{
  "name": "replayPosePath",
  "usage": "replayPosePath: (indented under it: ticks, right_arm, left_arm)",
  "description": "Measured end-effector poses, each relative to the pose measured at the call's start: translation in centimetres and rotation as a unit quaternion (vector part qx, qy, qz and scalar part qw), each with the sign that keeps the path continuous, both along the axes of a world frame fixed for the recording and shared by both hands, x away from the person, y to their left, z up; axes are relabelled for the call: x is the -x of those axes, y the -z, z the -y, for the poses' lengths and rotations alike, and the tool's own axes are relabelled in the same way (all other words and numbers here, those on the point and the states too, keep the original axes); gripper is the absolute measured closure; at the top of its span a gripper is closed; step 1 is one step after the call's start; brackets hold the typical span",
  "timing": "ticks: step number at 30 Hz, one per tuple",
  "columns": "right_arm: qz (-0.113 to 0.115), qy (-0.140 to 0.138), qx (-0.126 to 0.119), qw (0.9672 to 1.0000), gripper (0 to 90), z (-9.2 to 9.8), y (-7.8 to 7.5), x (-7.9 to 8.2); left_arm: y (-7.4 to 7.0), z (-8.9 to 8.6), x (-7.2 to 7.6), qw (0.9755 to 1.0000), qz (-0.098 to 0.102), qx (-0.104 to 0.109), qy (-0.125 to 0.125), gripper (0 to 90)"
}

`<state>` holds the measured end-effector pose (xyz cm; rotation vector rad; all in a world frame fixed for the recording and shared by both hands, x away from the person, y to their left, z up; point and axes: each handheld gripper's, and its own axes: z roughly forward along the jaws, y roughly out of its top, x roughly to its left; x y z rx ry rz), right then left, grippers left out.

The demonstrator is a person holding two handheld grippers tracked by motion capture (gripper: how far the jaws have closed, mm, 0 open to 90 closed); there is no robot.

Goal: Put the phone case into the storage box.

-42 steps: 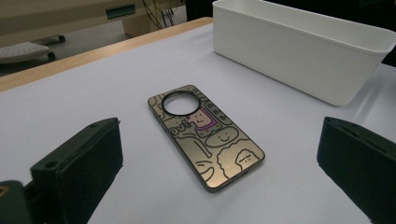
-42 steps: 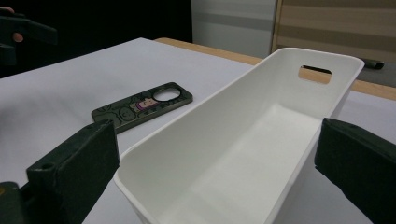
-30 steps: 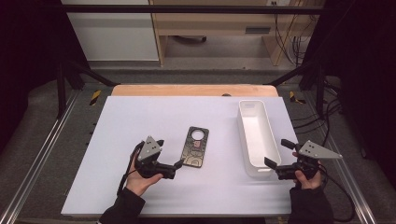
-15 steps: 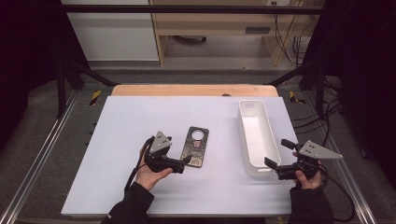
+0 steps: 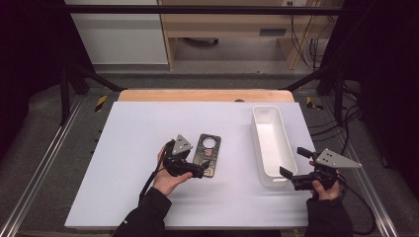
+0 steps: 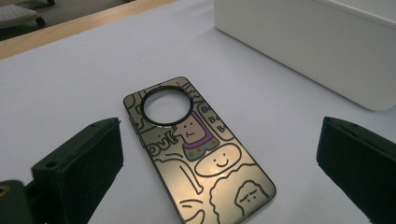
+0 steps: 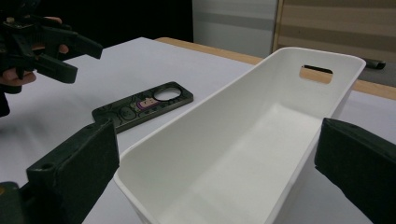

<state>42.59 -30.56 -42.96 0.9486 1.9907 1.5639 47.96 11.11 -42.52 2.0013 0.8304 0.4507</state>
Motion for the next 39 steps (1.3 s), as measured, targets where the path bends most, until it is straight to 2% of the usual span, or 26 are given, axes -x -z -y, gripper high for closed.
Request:
replayPosePath:
  ticks: [3,7,17,21,28,32,39]
  right_arm:
    - [0.0,0.0,0.0,1.0,0.3,0.0,0.0,0.0]
    - [-0.001,-0.001,0.0,1.0,0.3,0.0,0.0,0.0]
    - [0.0,-0.001,0.0,1.0,0.3,0.0,0.0,0.0]
    - [0.002,-0.001,-0.001,1.0,0.3,0.0,0.0,0.0]
    - [0.001,-0.001,0.0,1.0,0.3,0.0,0.0,0.0]
    - [0.001,-0.002,0.001,1.0,0.3,0.0,0.0,0.0]
    - [0.001,-0.002,0.0,1.0,0.3,0.0,0.0,0.0]
  left_arm:
    - [0.2,0.3,-0.4,1.0,-0.005,-0.001,-0.002,0.0]
    - [0.5,0.8,-1.1,0.9998,-0.01,-0.014,-0.009,0.0]
    - [1.1,1.9,-2.5,0.999,-0.022,-0.032,-0.02,0.0]
    - [1.5,2.3,-3.1,0.9988,-0.029,-0.032,-0.024,0.0]
    - [2.7,2.7,-4.1,0.9973,-0.045,-0.045,-0.035,0.0]
    - [3.3,2.7,-4.7,0.9966,-0.056,-0.044,-0.04,0.0]
    - [3.6,3.4,-5.4,0.9953,-0.065,-0.056,-0.045,0.0]
